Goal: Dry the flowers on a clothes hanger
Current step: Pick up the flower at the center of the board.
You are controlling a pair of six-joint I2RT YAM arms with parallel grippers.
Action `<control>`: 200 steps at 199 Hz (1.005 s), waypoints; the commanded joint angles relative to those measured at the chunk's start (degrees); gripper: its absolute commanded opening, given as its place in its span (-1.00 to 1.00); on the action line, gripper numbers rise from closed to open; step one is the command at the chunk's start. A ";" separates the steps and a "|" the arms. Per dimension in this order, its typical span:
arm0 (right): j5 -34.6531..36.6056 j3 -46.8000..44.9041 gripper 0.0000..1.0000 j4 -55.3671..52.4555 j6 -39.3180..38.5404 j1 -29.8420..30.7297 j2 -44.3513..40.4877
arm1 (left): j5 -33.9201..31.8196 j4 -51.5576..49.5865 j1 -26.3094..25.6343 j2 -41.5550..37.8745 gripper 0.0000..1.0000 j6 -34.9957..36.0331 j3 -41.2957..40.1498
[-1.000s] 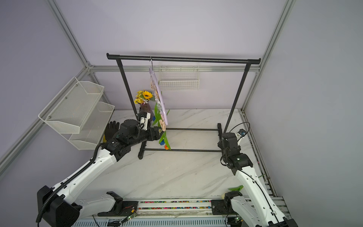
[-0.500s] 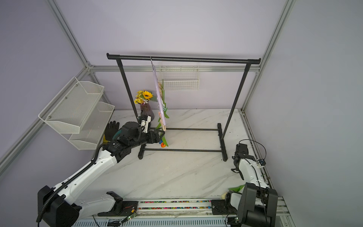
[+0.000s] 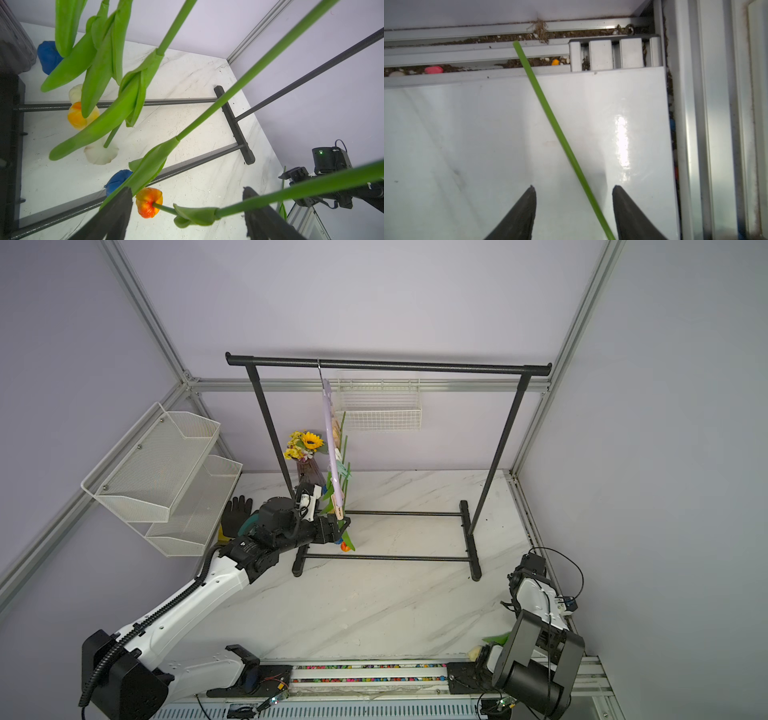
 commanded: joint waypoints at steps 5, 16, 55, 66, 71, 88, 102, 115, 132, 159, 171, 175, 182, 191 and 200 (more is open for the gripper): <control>-1.83 -0.09 0.19 1.65 -1.39 -1.19 1.11 | 0.09 2.27 -0.18 -1.43 0.67 -0.89 0.65; -2.02 -0.05 0.18 1.93 -1.42 -1.64 1.59 | -0.04 2.27 -0.18 -1.58 0.67 -0.86 0.65; -3.71 0.31 0.03 2.99 -2.52 -3.11 4.05 | 0.05 2.53 -0.18 -1.79 0.67 -0.90 0.70; -4.30 0.31 -0.01 3.34 -2.91 -3.49 4.50 | 0.20 2.53 -0.18 -1.84 0.67 -0.90 0.72; -4.46 0.32 -0.02 3.44 -3.01 -3.57 4.67 | 0.24 2.58 -0.18 -1.88 0.67 -0.90 0.67; -4.57 0.32 -0.09 3.41 -3.10 -3.60 4.73 | 0.32 2.64 -0.18 -2.07 0.67 -0.90 0.55; -4.61 0.31 -0.27 3.52 -3.10 -3.60 4.89 | 0.39 2.92 -0.18 -2.23 0.67 -0.90 0.39; -5.05 0.24 -0.38 3.71 -3.48 -3.60 4.96 | 0.31 3.17 -0.18 -2.32 0.67 -0.97 0.30; -6.18 0.08 -0.46 4.60 -4.77 -3.59 5.09 | 0.31 3.24 -0.18 -2.33 0.67 -0.94 0.33; -9.56 -1.44 -0.80 8.06 -6.24 -3.58 4.86 | 0.15 2.91 -0.18 -2.75 0.68 -0.68 0.51; -9.99 -1.77 -0.92 8.66 -6.67 -3.60 4.17 | -0.22 2.80 -0.18 -3.22 0.68 -0.49 0.33; -10.14 -1.86 -0.93 8.84 -6.79 -3.60 3.95 | -0.37 2.81 -0.19 -3.28 0.68 -0.54 0.28; -10.33 -2.13 -0.96 9.17 -7.06 -3.60 3.41 | -0.59 2.88 -0.18 -3.42 0.68 -0.54 0.23; -10.77 -2.49 -1.00 9.67 -7.44 -3.60 2.68 | -0.65 3.05 -0.18 -3.55 0.68 -0.55 0.21; -11.15 -2.84 -1.00 10.29 -7.70 -3.59 1.86 | -0.59 3.23 -0.18 -3.47 0.68 -0.55 0.26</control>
